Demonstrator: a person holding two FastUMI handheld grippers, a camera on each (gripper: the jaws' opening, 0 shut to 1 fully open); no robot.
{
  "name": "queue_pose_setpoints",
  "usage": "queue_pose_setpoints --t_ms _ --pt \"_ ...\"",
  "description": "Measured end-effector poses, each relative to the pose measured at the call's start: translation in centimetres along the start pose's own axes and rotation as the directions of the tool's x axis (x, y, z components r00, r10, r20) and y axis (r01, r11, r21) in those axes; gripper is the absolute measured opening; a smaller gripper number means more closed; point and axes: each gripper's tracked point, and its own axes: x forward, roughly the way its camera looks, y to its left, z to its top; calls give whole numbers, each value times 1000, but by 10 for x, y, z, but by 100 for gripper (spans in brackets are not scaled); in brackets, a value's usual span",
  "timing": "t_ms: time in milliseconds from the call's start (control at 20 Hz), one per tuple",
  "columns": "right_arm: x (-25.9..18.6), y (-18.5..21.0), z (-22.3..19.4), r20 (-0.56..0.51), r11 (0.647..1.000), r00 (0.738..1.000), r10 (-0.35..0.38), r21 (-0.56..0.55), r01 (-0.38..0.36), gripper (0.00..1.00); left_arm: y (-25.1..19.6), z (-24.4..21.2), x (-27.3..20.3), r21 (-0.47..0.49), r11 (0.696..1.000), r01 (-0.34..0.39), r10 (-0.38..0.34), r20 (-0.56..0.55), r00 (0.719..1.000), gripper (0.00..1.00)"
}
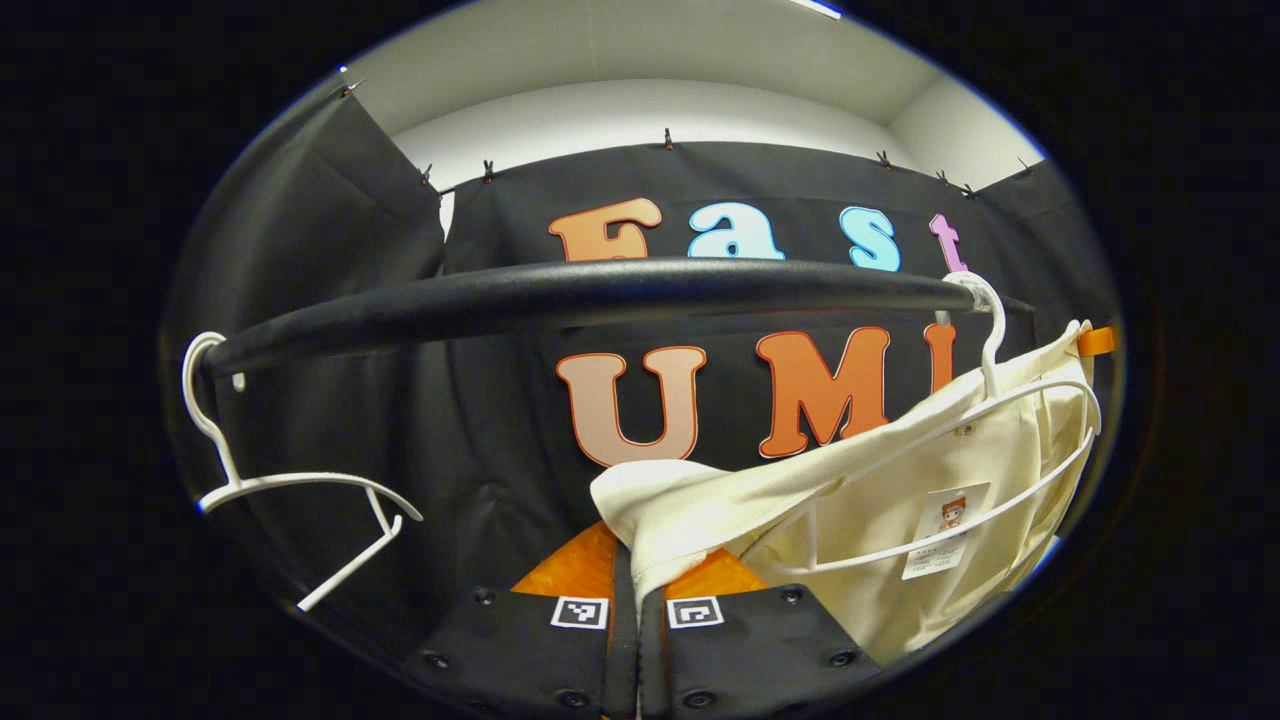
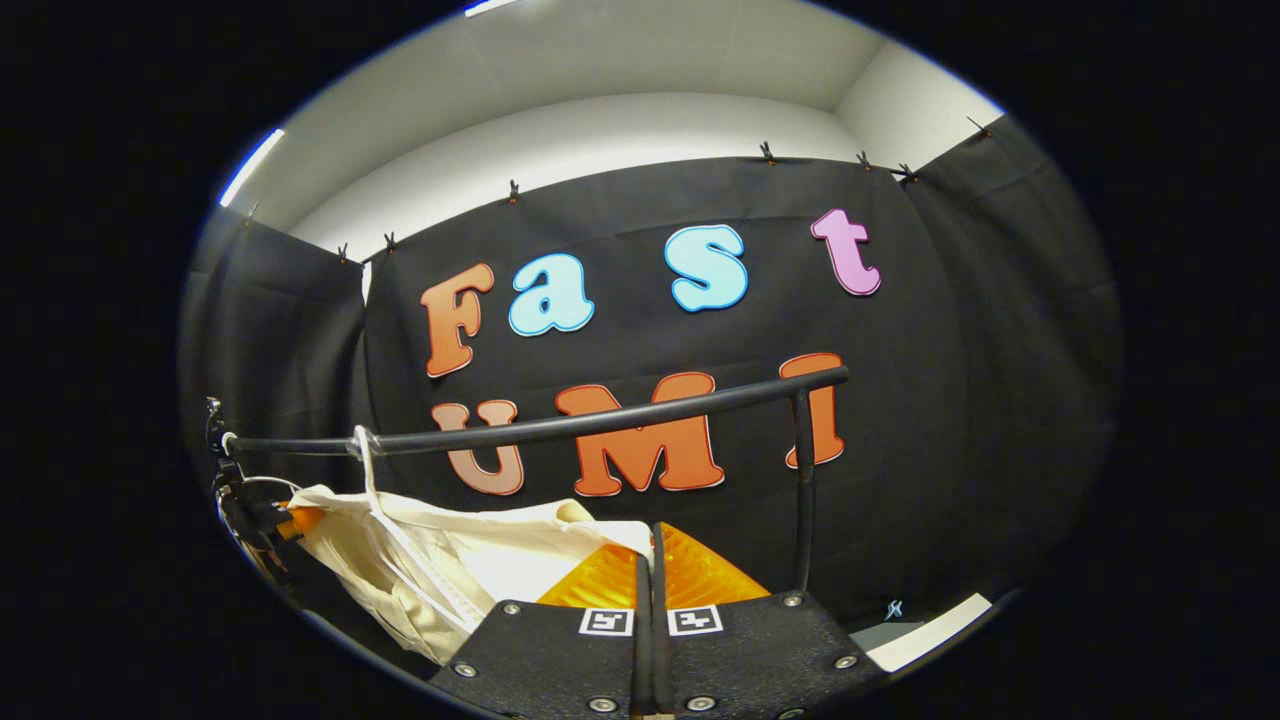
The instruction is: Grasp the clothes on the hanger with both hands and then place them into the laundry hamper below.
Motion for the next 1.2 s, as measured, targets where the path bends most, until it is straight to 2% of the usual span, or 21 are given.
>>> queue_pose_setpoints --t_ms 100,150,200,450,700,1150,1200 --pt "8 -1 -7 -10 999 1000 -5 -34 5 0 1 -3 3 4 1000 -4 4 -6 1000 7" --pt "9 0 -9 -13 999 1000 -4 -45 3 5 1 -6 5 2 1000 -7 7 -11 1000 7" --pt "11 0 -13 -20 999 1000 1 -49 -2 0 2 -9 6 -3 1000 -10 10 -17 1000 8" --pt "28 0 -44 -88 997 996 31 -61 -36 0 0 -34 16 -44 999 -18 15 -57 998 8" --pt "36 -5 -68 -121 997 990 75 -3 -76 0 -5 -51 15 -74 997 -12 6 -79 997 7" --pt "34 -11 -148 -215 987 969 125 128 -99 0 -19 -87 18 -138 990 -9 -9 -127 992 8" --pt "32 -12 -157 -225 985 966 128 139 -98 0 -20 -93 19 -135 991 -8 -10 -133 991 5"
